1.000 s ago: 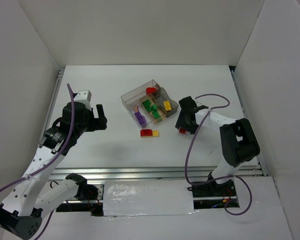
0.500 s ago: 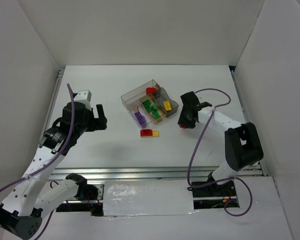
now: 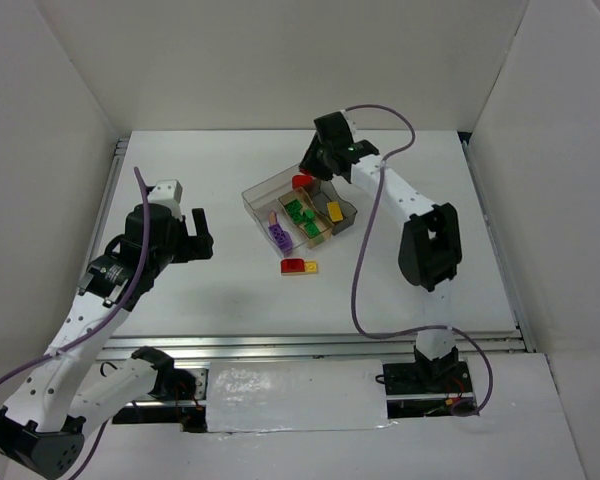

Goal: Sort the legos into containers by color

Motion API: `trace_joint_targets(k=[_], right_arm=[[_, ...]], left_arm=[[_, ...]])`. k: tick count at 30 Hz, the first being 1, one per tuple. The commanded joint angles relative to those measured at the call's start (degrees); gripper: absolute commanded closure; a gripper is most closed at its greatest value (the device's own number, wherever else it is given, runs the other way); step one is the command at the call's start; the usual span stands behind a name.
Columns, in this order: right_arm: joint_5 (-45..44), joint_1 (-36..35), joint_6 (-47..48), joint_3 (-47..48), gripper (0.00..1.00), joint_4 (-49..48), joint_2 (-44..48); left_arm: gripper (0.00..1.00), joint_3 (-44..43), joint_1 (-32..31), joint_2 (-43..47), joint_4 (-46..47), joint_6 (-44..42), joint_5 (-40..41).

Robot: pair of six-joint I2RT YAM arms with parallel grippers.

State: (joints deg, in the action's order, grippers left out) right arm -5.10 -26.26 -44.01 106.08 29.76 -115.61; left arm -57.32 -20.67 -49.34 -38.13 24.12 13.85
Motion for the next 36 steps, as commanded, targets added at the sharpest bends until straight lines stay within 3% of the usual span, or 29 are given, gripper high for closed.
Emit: trace_joint_targets(k=[1, 5, 7, 14, 18, 21, 23, 27, 30, 36], right_arm=[[-3.06, -1.42, -6.26, 10.61, 0.92, 1.79, -7.24], [-1.76, -1.95, -5.74, 25.09, 0.74, 5.46, -17.86], [-0.97, -1.86, -5.65, 28.38, 0.60, 6.71, -20.61], [0.36, -2.74, -4.08, 25.67, 0.35, 4.34, -19.57], [-0.70, -3.62, -1.61, 22.77, 0.26, 3.91, -14.74], [-0.43, -4.58, 1.90, 15.85, 0.25, 2.42, -5.02], [0.18, -5.38, 6.72, 4.79, 0.24, -2.32, -0.08], [9.75, -8.09, 17.63, -12.27, 0.24, -5.85, 10.48], [4.96, -12.12, 19.40, -25.52, 0.23, -3.83, 17.76], [-9.72, -22.67, 11.77, -38.74, 0.18, -5.24, 23.76]], left_arm=[[0.00, 0.19, 0.36, -0.49, 1.57, -0.12, -0.14], [0.01, 0.28, 0.45, -0.58, 1.74, -0.39, -1.10], [0.01, 0.36, 0.45, -0.40, 1.83, -0.56, -1.19], [0.00, 0.28, 0.54, -0.49, 1.92, -0.74, -1.54], [0.01, 0.10, 0.71, -0.93, 1.92, -0.74, -1.63], [0.00, 0.10, 0.71, -0.76, 1.74, -0.65, -1.10], [0.00, 0.19, 0.71, -0.49, 1.74, -0.74, -0.93], [0.00, 0.19, 0.98, 0.12, 1.92, -0.56, -0.92], [0.01, 0.28, 1.24, 0.04, 2.09, -0.56, -1.62], [0.00, 0.37, 1.51, -0.14, 1.92, -0.21, -1.28]])
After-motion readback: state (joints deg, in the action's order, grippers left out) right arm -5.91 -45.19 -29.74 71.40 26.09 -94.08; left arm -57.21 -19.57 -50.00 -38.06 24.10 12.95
